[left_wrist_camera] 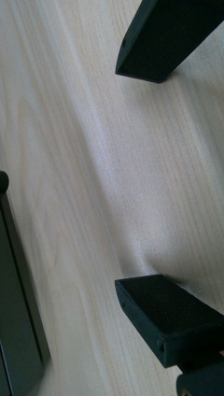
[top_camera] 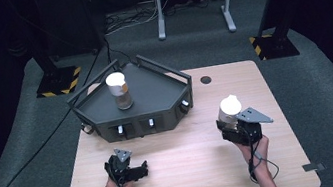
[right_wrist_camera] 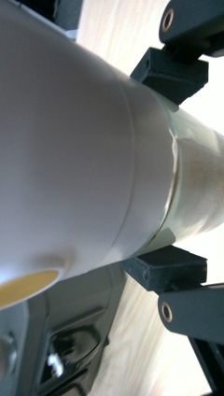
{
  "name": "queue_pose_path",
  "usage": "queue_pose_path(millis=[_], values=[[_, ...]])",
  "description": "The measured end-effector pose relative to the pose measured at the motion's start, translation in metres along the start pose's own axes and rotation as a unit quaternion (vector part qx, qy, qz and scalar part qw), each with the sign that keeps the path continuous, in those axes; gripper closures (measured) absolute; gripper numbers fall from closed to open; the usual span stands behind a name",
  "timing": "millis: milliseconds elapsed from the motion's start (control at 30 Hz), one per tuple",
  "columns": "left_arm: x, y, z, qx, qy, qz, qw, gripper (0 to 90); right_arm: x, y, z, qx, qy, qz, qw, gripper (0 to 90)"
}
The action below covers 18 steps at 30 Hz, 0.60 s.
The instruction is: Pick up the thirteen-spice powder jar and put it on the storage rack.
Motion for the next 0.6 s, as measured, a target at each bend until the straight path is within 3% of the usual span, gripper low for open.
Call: queue_pose_path(millis=[600], values=[[0.0,0.0,0.0,0.0,0.002,0.0,1.0,0.7,-0.04,0.029,-0.028,-0.042,-0.036,-0.002,0.9985,30.0]])
Point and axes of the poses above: each handheld gripper's, and its own axes: y roughly forward along the jaws, x roughly out of its underside, z roughly to its right, the point moved 4 cm from there along y, roughly forward along the jaws, and after that the axes turned 15 degrees about y, right-handed, at the moved point
